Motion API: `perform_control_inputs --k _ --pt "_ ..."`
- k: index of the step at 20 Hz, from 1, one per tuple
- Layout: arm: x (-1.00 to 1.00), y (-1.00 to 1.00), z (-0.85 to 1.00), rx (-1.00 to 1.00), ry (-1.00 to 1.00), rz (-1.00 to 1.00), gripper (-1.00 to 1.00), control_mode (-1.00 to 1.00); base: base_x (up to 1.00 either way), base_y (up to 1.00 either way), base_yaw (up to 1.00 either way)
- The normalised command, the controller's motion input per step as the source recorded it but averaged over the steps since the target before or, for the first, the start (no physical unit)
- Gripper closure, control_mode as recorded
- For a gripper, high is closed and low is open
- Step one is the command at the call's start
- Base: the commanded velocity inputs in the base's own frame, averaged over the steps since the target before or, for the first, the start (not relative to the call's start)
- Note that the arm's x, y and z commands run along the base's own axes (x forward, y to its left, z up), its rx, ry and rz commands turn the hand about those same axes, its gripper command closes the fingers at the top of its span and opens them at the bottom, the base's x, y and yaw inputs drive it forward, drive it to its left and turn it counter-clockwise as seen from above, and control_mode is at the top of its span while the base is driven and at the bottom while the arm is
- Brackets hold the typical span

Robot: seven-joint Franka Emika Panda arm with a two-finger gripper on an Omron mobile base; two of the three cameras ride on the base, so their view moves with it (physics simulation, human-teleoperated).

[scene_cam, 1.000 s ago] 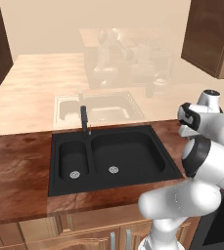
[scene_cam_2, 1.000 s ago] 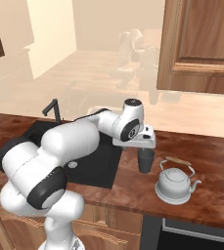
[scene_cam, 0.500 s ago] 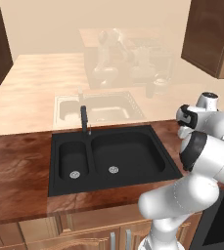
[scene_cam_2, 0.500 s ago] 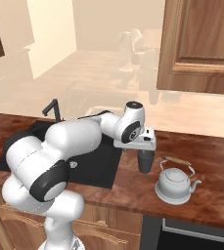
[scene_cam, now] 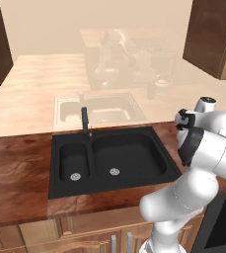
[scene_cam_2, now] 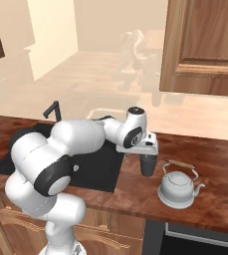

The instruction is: Place the glass cup in the left basin and the kettle in the right basin of the sink.

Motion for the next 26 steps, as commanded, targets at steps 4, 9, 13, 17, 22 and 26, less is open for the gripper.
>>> perform_control_inputs --k 4,9,13,17,22,26 --pt "0.17 -0.04 -0.06 0.0 0.0 0.0 -1.0 -1.0 0.0 0.0 0.0" --pt "0.09 -0.09 -0.07 0.0 0.0 0.0 -1.0 -1.0 0.0 0.0 0.0" --pt "0.03 -0.1 -0.13 0.0 0.0 0.0 -1.0 -1.0 0.0 0.0 0.0" --pt "0.05 -0.1 -0.12 0.0 0.0 0.0 -1.0 -1.0 0.0 0.0 0.0" --pt "0.08 -0.07 -0.09 0.0 0.0 0.0 -1.0 -1.0 0.0 0.0 0.0" --pt "0.02 -0.01 -0.14 0.0 0.0 0.0 -1.0 -1.0 0.0 0.0 0.0"
